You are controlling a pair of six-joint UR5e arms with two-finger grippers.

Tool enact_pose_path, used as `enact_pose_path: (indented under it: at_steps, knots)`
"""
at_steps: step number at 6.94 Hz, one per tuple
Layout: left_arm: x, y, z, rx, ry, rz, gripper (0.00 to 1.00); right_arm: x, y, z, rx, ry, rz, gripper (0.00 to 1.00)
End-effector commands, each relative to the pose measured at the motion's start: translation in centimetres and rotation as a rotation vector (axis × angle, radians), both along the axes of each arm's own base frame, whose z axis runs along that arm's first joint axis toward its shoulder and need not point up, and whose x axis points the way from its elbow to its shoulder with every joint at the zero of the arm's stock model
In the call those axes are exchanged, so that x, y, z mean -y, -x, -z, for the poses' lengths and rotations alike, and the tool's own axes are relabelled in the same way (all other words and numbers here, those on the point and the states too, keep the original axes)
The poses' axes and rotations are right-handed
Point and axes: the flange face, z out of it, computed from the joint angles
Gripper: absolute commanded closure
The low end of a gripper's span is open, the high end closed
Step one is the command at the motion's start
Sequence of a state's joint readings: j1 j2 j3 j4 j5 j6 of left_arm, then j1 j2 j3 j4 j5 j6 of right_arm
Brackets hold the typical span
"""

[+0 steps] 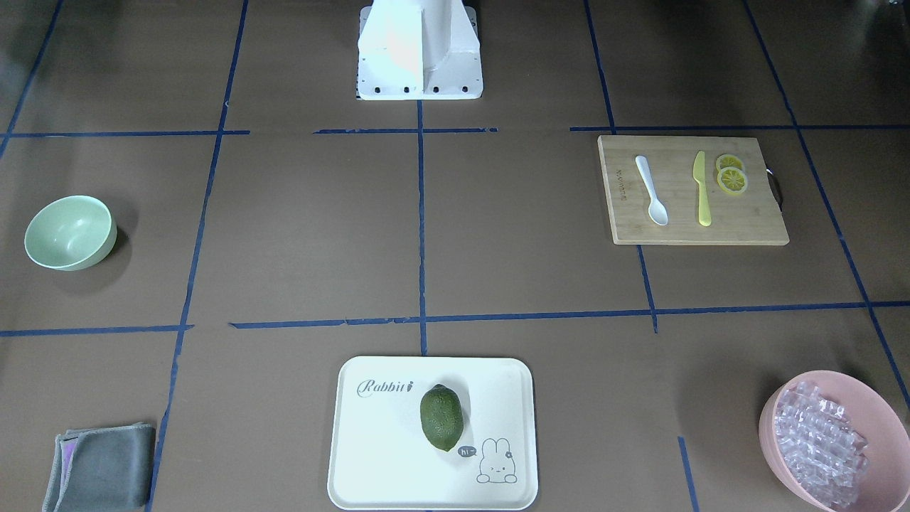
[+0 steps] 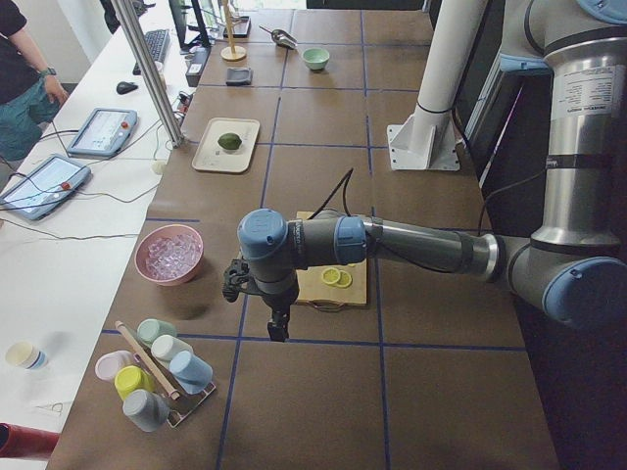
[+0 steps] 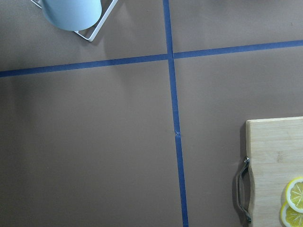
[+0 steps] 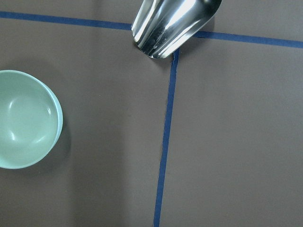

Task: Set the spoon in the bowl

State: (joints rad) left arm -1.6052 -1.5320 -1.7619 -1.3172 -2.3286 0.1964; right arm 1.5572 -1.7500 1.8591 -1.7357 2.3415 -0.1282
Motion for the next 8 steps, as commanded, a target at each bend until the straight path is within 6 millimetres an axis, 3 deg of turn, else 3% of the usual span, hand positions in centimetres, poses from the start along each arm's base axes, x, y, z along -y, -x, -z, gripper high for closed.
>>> enact_pose_path:
  at_steps: [1, 2, 4, 6, 8]
  knots:
    - [0.3, -0.2, 0.0, 0.0, -0.003, -0.003, 0.0, 0.2, 0.3, 0.6, 0.0, -0.018, 0.012, 0.0]
    - [0.3, -0.2, 0.1, -0.001, -0.004, 0.0, 0.0, 1.4, 2.5, 1.5, 0.003, -0.076, 0.054, 0.0]
    - [0.1, -0.2, 0.1, -0.004, -0.001, 0.0, 0.0, 2.8, 8.4, 1.8, 0.032, -0.062, -0.041, 0.0]
    - [0.0, -0.2, 0.0, -0.007, -0.002, 0.0, 0.0, 2.8, 14.7, -1.0, 0.101, -0.066, -0.112, 0.0]
    - [-0.1, -0.2, 0.1, -0.009, -0.004, -0.001, 0.0, 1.8, 18.8, -1.3, 0.124, -0.07, -0.087, 0.03]
